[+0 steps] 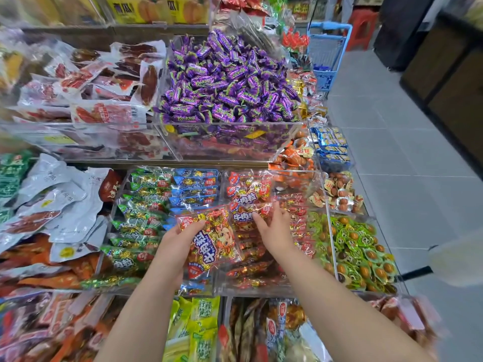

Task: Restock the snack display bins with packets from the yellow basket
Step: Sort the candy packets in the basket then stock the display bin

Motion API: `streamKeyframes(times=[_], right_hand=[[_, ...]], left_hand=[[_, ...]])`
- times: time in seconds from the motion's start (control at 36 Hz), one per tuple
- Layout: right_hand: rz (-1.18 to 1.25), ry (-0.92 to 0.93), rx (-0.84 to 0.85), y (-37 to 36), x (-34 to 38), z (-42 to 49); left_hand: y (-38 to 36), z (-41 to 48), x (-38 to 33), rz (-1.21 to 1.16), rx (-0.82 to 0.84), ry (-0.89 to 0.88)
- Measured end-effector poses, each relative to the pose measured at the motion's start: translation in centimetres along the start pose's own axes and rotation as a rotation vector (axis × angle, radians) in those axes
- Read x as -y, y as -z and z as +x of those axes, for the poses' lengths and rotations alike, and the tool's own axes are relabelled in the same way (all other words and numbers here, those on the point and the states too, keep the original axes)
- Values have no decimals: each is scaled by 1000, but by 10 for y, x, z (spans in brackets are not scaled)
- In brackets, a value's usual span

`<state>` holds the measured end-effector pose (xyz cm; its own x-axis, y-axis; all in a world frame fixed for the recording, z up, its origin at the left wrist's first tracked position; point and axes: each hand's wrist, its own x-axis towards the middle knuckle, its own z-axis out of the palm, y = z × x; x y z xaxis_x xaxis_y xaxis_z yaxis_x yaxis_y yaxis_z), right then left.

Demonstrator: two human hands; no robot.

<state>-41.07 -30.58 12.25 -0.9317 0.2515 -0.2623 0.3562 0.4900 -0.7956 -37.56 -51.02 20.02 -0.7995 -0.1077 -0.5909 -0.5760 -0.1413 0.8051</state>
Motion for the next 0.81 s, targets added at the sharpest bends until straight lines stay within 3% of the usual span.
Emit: streamKeyframes(times=[0.22,0.36,0.42,0.47,0.53,0.64,0.81], right_hand=[[89,-46,-31,14,-7,-19],[245,52,-230,27,-10,-52],[368,55,-91,33,-7,-64],[514,11,183,36,-1,-71],[562,-18,354,37,5,-72],[469,42,352,47,10,-71],[65,266,480,66,12,-73]], left_hand=[[-8,5,2,-19,18,-15],[-14,2,0,16,60,-5],[-17,0,0,31,106,20],[-20,-4,0,42,172,48],[-26,-9,1,106,244,61],[-31,-12,2,448,337,-55],[-28,-14,4,911,481,-81]])
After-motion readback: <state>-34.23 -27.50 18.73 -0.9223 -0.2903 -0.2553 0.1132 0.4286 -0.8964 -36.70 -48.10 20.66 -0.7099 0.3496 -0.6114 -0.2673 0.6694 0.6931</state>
